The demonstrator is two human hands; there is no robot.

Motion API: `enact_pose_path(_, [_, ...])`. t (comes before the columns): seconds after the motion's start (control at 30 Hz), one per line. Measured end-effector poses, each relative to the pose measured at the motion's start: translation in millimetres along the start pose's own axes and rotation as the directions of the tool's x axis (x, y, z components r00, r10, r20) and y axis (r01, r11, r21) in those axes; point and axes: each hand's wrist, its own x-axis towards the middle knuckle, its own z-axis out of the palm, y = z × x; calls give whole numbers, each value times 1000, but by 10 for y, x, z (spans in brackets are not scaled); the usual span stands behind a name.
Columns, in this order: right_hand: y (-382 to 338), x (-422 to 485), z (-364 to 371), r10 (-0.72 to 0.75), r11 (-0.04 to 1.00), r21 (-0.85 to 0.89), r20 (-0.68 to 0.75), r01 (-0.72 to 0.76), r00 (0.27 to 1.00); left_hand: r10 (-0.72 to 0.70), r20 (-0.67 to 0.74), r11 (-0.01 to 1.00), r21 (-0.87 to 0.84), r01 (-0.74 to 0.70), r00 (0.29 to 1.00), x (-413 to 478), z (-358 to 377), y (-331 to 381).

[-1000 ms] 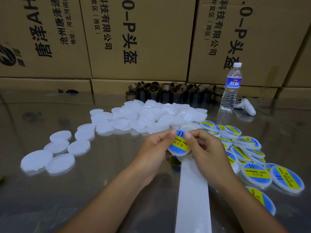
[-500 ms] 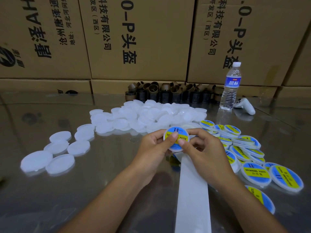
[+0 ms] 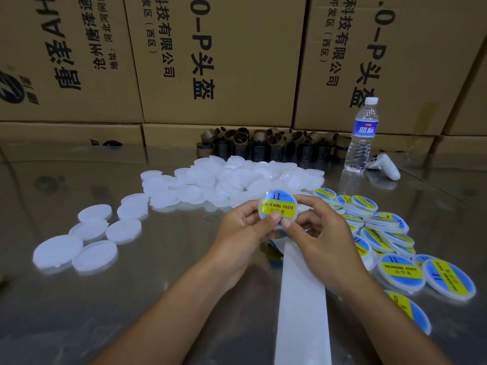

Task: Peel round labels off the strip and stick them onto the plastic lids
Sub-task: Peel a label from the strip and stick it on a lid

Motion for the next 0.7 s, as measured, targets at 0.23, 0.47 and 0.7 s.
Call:
enact_pose_path(0.23, [9,11,-3,17,999,50,-31,-16,999,10,-18,999,33,-10,1000,4,8,0])
enact_pose_path(0.47, [141,146,-270,198,980,78,-467,-183,862,-52,-196,998,-56,42,979,73,-65,21])
enact_pose_path(0.7, [322,155,-364,235,879,-248,-516,-407,823,-68,-261,997,-60,54,963,76,-130,21])
